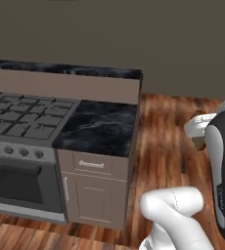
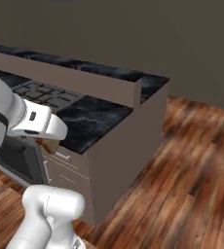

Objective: Start the toaster. Once the lever pops up, take the bread to the plate on the dining counter.

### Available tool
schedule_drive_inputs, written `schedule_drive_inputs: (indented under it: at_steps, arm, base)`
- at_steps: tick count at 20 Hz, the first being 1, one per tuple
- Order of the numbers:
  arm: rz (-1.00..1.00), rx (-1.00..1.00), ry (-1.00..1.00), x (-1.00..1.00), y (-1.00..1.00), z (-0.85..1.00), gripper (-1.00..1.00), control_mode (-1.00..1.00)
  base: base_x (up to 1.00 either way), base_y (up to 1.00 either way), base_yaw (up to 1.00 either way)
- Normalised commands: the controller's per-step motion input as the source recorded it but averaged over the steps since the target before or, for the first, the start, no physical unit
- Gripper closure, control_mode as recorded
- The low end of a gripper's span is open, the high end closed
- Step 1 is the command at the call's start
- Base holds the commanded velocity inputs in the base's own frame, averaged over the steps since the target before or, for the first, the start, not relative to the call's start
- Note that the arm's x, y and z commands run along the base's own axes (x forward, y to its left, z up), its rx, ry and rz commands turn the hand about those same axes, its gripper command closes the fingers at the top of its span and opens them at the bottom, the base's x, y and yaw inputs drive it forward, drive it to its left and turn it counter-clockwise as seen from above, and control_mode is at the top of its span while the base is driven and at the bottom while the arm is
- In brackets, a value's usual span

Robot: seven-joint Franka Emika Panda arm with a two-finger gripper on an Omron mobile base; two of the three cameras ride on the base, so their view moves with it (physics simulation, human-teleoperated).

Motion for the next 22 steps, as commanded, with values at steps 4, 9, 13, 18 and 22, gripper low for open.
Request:
schedule_drive_inputs:
  at_steps: [4,9,13,18,22]
  arm:
    - [0.00,0.00,0.00,0.00,0.00,0.00,1.00,1.00]
    - [0.00,0.00,0.00,0.00,0.00,0.00,1.00,1.00]
    - [0.00,0.00,0.00,0.00,0.00,0.00,1.00,1.00]
    - [0.00,0.00,0.00,0.00,0.00,0.00,1.00,1.00]
    - [0.00,0.00,0.00,0.00,0.00,0.00,1.00,1.00]
  base:
    - [0.07,-0.62,0.41]
    - [0.06,-0.70,0.42]
    - [0.07,-0.77,0.40]
    - [0.10,-0.80,0.42]
    - [0.17,-0.94,0.40]
